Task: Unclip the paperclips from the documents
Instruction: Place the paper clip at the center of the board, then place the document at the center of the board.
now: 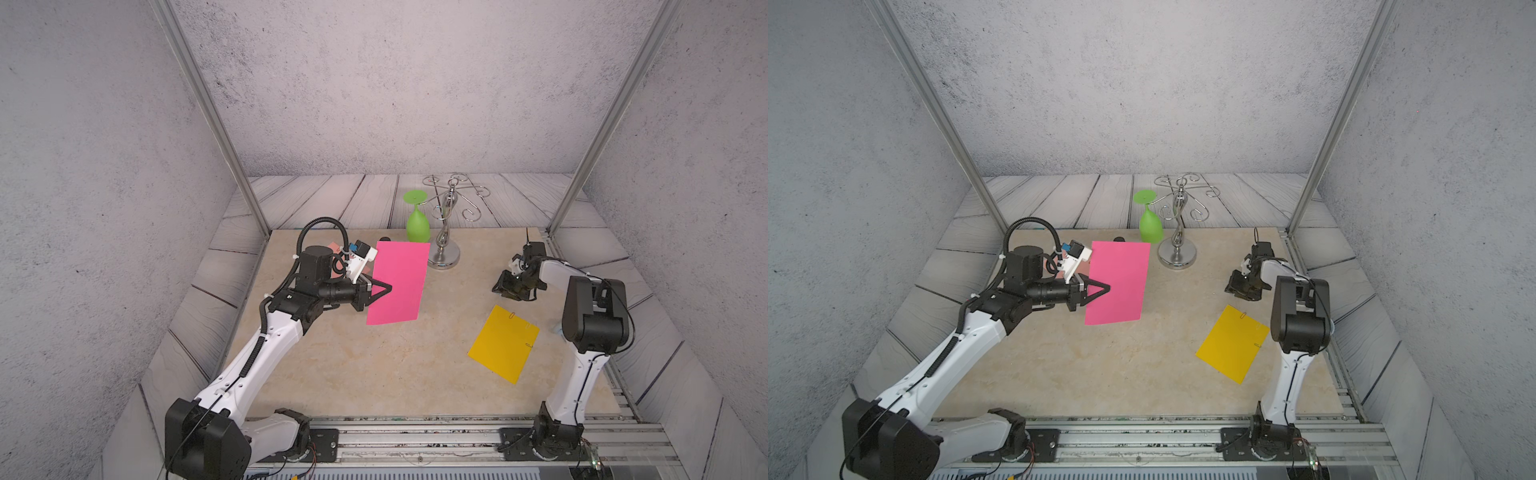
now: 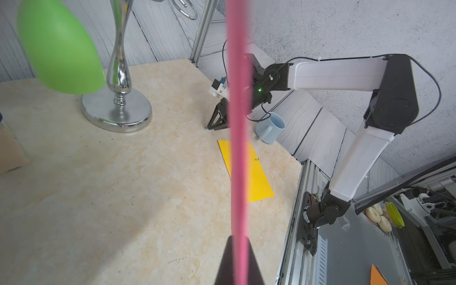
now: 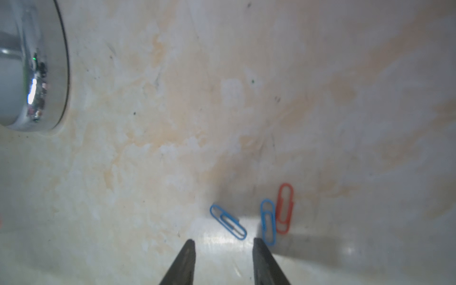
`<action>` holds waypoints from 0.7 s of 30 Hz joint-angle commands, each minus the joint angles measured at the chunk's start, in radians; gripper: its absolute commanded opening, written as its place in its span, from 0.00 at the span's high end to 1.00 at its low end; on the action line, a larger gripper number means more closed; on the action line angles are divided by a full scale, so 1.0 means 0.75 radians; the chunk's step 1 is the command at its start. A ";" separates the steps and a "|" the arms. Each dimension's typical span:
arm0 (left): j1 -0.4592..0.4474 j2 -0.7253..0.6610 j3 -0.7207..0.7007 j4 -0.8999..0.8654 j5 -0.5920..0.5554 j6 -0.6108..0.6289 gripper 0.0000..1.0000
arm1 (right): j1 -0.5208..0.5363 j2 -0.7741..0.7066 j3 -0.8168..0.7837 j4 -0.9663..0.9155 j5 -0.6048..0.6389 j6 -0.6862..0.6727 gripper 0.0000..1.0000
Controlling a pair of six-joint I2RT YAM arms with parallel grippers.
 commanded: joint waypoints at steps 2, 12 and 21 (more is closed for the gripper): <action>0.009 0.034 -0.068 -0.035 -0.034 -0.076 1.00 | -0.004 -0.190 -0.072 -0.012 -0.117 0.011 0.48; 0.009 0.045 -0.210 -0.127 -0.166 -0.186 1.00 | 0.002 -0.460 -0.207 0.003 -0.337 0.028 0.25; 0.009 0.198 -0.245 -0.302 -0.286 -0.276 1.00 | 0.024 -0.583 -0.271 0.008 -0.416 0.052 0.20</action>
